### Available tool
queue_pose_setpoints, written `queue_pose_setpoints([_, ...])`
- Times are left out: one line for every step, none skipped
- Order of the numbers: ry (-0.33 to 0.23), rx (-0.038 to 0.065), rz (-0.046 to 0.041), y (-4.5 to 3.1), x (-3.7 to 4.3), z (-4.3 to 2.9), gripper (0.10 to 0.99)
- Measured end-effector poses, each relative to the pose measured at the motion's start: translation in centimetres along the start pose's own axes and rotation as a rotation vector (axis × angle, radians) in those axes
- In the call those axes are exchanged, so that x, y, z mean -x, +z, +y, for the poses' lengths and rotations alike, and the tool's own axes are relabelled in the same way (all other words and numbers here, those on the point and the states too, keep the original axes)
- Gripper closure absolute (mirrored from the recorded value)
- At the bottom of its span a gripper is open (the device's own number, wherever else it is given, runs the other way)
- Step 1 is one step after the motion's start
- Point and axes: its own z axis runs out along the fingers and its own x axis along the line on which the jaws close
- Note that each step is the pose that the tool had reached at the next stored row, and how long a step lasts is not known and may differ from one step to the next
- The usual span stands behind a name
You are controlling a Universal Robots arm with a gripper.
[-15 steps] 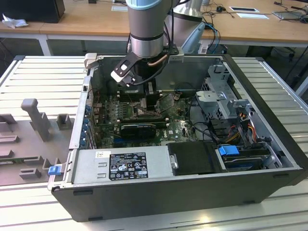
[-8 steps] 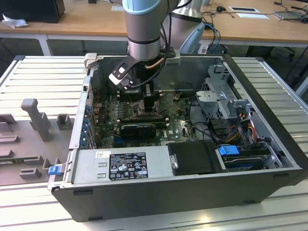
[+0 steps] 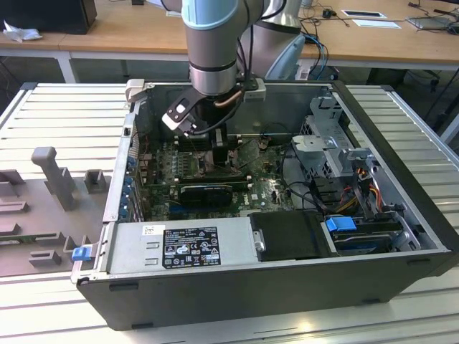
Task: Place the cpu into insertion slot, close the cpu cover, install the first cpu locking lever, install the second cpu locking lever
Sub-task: 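Place the cpu into insertion slot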
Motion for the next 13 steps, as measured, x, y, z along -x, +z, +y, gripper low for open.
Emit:
queue_pose_setpoints([0.000,0.000,-0.0048,0.21,0.00,-0.02,0.545])
queue_pose_setpoints([-0.001,0.000,-0.0051,0.29,-0.01,-0.02,0.545])
queue_pose_setpoints([0.001,0.000,-0.0055,0.37,-0.02,-0.03,0.545])
queue_pose_setpoints([0.009,0.000,-0.0063,0.48,-0.03,-0.03,0.545])
queue_pose_setpoints([0.011,0.000,-0.0067,0.54,-0.04,-0.04,0.545])
queue_pose_setpoints([0.011,0.000,-0.0088,0.63,-0.11,-0.03,0.545])
queue_pose_setpoints([0.011,0.000,-0.0123,0.73,-0.17,-0.03,0.545])
queue_pose_setpoints([0.011,0.000,-0.0146,0.80,-0.20,-0.03,0.545])
queue_pose_setpoints([0.010,0.000,-0.0166,0.88,-0.24,-0.04,0.545])
queue_pose_setpoints([0.010,0.000,-0.0176,0.98,-0.27,-0.05,0.545])
queue_pose_setpoints([0.010,0.000,-0.0176,1.05,-0.31,-0.05,0.545])
queue_pose_setpoints([0.010,0.000,-0.0178,1.18,-0.38,-0.06,0.545])
queue_pose_setpoints([0.010,0.000,-0.0177,1.31,-0.42,-0.07,0.545])
